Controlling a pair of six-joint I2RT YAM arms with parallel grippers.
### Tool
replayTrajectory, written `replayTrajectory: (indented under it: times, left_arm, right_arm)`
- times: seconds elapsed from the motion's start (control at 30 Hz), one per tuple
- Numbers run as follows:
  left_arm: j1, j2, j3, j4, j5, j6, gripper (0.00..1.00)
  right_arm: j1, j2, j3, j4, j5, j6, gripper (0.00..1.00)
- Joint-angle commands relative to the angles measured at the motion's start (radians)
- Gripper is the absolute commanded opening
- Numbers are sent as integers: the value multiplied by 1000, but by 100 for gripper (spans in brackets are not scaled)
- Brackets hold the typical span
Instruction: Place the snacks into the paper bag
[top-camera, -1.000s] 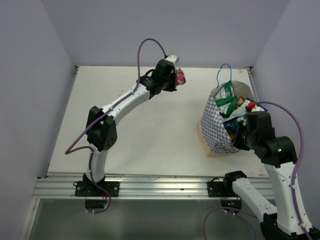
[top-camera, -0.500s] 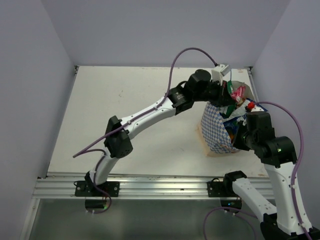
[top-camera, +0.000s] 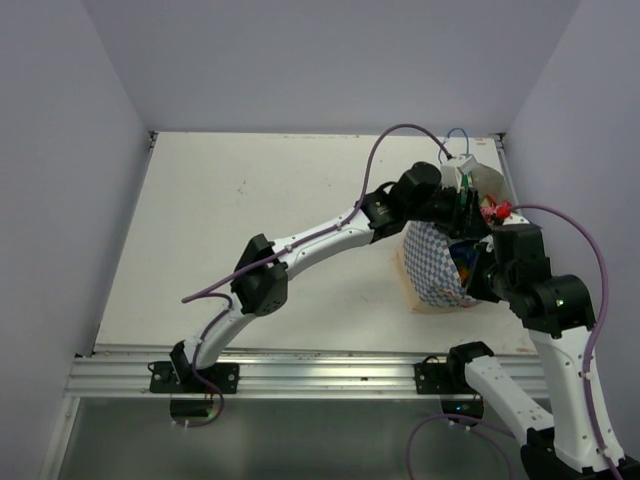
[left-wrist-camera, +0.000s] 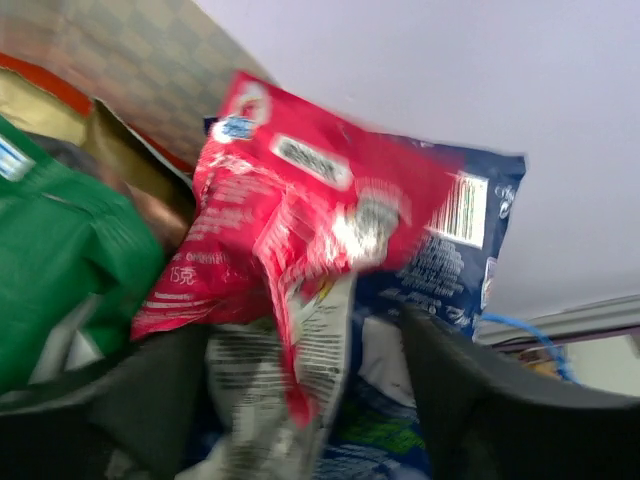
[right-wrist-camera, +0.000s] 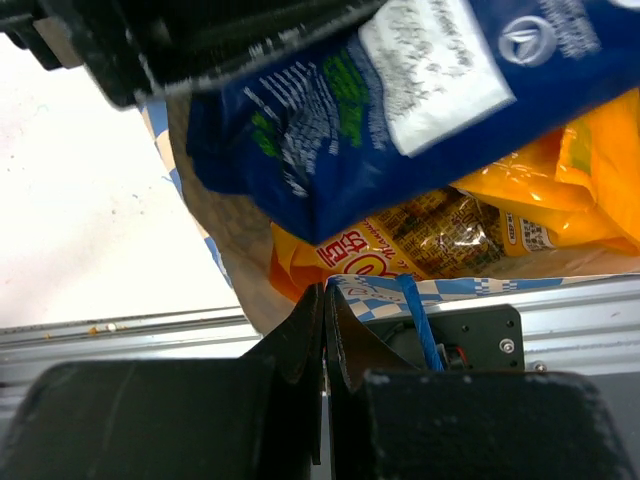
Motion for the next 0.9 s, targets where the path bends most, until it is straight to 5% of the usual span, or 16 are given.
replayTrajectory:
  times: [0.0, 0.07, 0.47, 0.87]
  left_arm:
    - [-16, -73, -18, 17, 1, 34, 88]
    - [-16, -116, -11, -6, -45, 58, 100]
    - [-13, -256, -22, -420, -364, 261, 100]
    - [-21, -282, -74, -563, -430, 253, 100]
  right_arm:
    - [4, -5, 0, -71, -26, 7, 0]
    - [4, -8, 3, -71, -27, 10, 0]
    - [4, 2, 35, -66, -31, 1, 0]
    - [4, 7, 38, -55, -34, -13, 0]
